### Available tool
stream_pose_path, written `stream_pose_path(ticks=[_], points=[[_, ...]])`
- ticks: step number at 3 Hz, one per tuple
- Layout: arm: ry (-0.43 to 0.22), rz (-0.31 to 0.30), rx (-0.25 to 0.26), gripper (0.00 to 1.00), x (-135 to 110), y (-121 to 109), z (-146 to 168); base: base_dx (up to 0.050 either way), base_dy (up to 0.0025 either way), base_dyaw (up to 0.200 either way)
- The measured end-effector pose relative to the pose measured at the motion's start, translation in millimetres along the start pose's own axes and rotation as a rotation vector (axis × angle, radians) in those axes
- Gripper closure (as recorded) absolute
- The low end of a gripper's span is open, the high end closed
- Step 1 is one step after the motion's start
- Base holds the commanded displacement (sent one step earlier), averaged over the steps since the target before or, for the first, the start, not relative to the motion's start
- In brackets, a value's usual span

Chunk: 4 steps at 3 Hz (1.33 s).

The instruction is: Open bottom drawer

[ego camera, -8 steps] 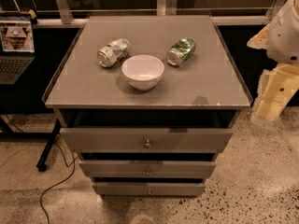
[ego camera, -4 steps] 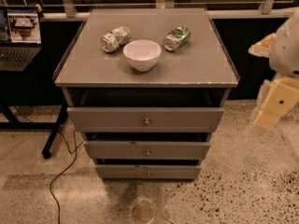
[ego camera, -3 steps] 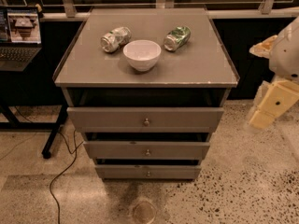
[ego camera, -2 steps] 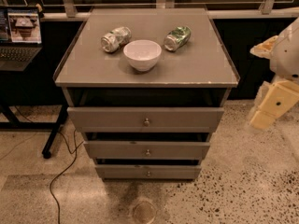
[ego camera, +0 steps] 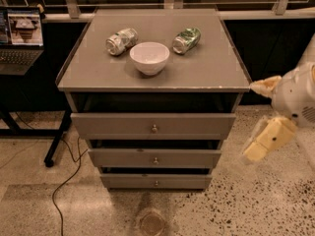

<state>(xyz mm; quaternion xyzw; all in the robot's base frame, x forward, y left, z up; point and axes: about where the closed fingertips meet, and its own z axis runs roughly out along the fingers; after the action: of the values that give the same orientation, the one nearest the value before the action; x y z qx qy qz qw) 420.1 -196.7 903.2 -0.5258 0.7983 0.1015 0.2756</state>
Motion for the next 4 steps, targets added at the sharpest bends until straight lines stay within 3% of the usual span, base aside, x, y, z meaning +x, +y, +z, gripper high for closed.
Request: stream_pose_path(ticks=[1,2,3,4], points=[[-0.078,0.038,-0.003,0.0,4,16,29,0.0,0.0,0.0],[-0.08,0.062,0.03,0.0,2,37,88,0.0,0.0,0.0],[-0.08,0.062,0.03,0.0,2,37,88,0.0,0.0,0.0],[-0.075,0.11,0.066,0.0,13,42,103,0.0,0.0,0.0]])
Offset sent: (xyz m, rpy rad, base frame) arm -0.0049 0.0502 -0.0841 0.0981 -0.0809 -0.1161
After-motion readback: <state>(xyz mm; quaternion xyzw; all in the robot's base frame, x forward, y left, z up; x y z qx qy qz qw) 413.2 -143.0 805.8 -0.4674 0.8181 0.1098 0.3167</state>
